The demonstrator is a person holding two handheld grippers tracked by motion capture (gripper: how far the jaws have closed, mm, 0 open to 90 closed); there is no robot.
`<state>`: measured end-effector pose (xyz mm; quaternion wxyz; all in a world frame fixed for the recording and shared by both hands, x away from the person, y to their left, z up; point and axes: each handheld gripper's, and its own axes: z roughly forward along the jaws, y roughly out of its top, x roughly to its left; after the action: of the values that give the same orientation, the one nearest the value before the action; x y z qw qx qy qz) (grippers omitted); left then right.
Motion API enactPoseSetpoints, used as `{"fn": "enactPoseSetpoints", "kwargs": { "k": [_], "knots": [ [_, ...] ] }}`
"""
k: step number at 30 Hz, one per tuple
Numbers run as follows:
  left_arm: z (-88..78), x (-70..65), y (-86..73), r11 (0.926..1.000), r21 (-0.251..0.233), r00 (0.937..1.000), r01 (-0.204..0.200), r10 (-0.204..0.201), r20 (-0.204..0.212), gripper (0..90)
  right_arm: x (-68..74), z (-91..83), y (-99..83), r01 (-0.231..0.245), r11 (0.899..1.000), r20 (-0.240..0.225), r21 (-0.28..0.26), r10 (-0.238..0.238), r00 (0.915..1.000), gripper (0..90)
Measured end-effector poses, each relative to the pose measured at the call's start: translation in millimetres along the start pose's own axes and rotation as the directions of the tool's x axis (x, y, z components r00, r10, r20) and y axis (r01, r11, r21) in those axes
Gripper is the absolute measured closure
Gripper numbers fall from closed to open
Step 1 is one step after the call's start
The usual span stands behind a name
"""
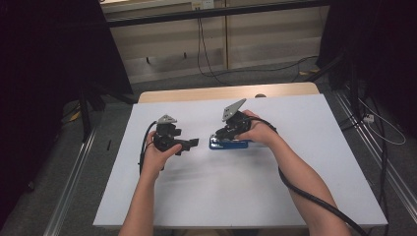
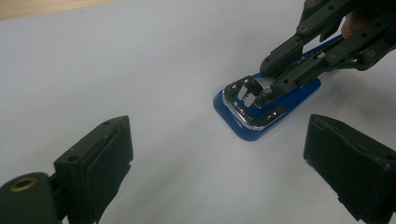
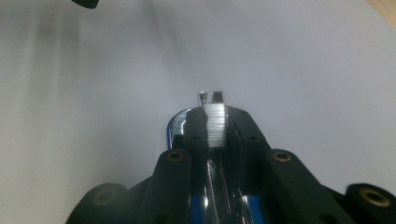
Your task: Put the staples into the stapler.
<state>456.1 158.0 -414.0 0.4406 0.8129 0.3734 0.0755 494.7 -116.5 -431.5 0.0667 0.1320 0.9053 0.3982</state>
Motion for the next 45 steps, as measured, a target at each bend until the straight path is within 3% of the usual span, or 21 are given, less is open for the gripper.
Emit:
{"fn": "enactPoseSetpoints", "kwargs": {
  "k": [11, 21, 27, 32, 36, 45],
  "knots": [
    [0.5, 0.1, 0.0, 1.0000, 0.004, 1.0000, -0.003, 0.003, 0.000, 8.3, 2.5, 2.8, 1.8, 0.005, 1.000, 0.006, -0.007, -0.004, 1.0000, 68.3],
    [0.8, -0.1, 0.1, 1.0000, 0.005, 1.0000, -0.002, 0.002, -0.002, 8.3, 3.0, -2.4, 0.7, -0.014, 1.000, 0.022, -0.015, 0.014, 0.9997, 66.0],
    [1.6, -0.7, 0.0, 1.0000, -0.001, 1.0000, 0.001, -0.001, -0.003, 8.3, 1.5, -8.8, 1.7, -0.034, 0.999, 0.032, -0.035, 0.035, 0.9989, 70.3],
    [2.2, -0.5, 0.0, 1.0000, 0.004, 1.0000, -0.002, 0.002, 0.000, 8.3, 0.2, -14.3, 1.2, -0.068, 0.996, 0.068, -0.059, 0.072, 0.9951, 81.6],
    [3.3, -1.3, -0.1, 1.0000, 0.000, 1.0000, 0.004, -0.004, 0.001, 8.3, 0.0, -15.9, 1.5, -0.089, 0.993, 0.070, -0.072, 0.094, 0.9932, 88.2],
    [3.6, -1.3, 0.0, 1.0000, 0.005, 1.0000, -0.002, 0.002, 0.000, 8.3, 4.0, -11.7, 4.4, -0.086, 0.994, 0.041, -0.063, 0.088, 0.9953, 80.1]
  ]
}}
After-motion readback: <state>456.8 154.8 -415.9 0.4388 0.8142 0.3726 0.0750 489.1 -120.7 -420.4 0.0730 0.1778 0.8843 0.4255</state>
